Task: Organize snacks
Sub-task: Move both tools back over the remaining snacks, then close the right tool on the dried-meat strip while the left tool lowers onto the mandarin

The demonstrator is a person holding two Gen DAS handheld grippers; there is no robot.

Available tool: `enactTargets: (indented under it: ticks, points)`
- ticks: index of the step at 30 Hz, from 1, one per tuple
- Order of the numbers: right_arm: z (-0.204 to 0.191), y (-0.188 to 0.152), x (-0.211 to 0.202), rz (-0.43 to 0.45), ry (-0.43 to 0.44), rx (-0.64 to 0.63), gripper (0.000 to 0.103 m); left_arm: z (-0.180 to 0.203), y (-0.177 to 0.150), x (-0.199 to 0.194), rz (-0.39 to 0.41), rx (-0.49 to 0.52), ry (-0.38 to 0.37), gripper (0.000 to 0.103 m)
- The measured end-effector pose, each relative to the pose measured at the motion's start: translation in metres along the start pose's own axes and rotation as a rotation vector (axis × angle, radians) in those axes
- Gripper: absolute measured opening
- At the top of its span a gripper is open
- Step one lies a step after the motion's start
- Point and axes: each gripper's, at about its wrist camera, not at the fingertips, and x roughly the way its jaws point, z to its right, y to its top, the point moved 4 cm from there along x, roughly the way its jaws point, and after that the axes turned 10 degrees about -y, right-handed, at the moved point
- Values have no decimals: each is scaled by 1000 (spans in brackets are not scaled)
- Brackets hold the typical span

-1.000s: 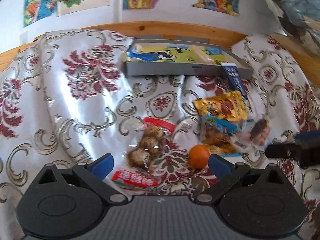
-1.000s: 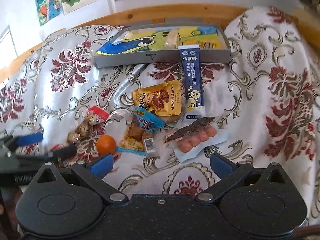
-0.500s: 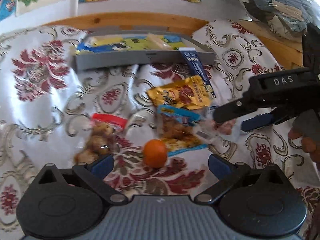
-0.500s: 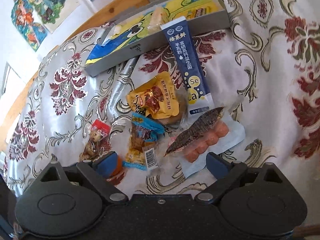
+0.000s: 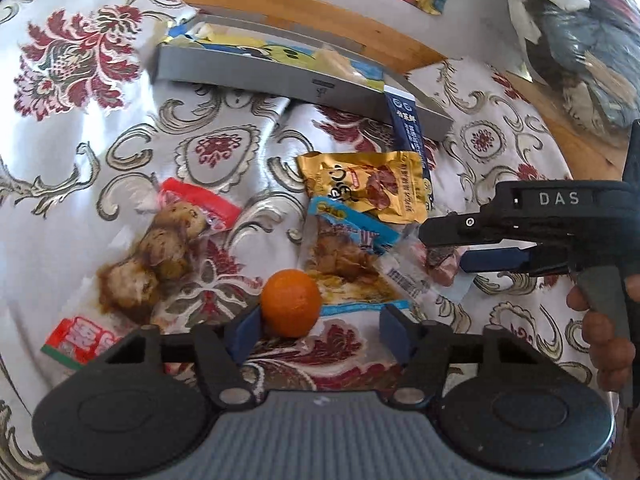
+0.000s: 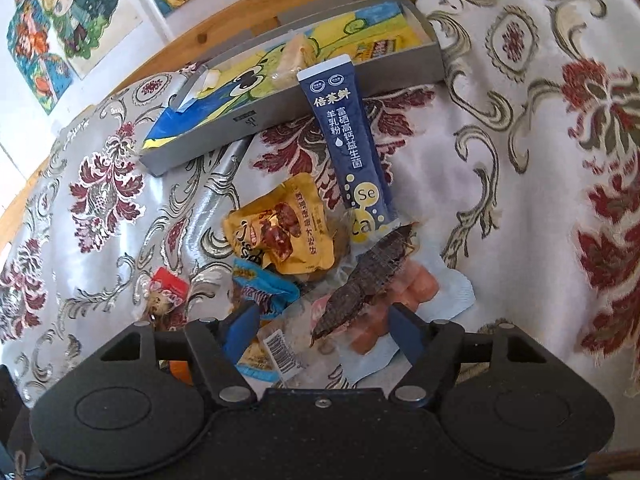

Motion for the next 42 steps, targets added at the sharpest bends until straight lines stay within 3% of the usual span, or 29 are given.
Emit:
enactTargets:
  ticks: [13, 18, 25, 29, 32, 39, 42]
  points:
    - [-9, 11, -1, 80, 45, -24, 62, 0, -6, -2, 39, -13, 39, 53]
    - [-2, 18, 4, 101, -24, 4, 62, -1, -6, -3, 45, -17, 47, 51]
    - [12, 28, 17, 107, -66, 55, 69, -2, -8, -3, 54, -27, 44, 50]
    - [6, 29, 25, 105, -72, 13, 84, -3, -9, -3, 59, -33, 40, 50]
    - [-2, 28, 29, 103, -74, -37, 90, -3, -9, -3, 60, -33, 41, 50]
    - [-5, 22, 30, 49, -177, -77, 90, -3, -9, -4, 63, -36, 38, 50]
    - [-1, 20, 30, 53, -176, -80, 89, -4, -9, -4, 66, -36, 37, 50]
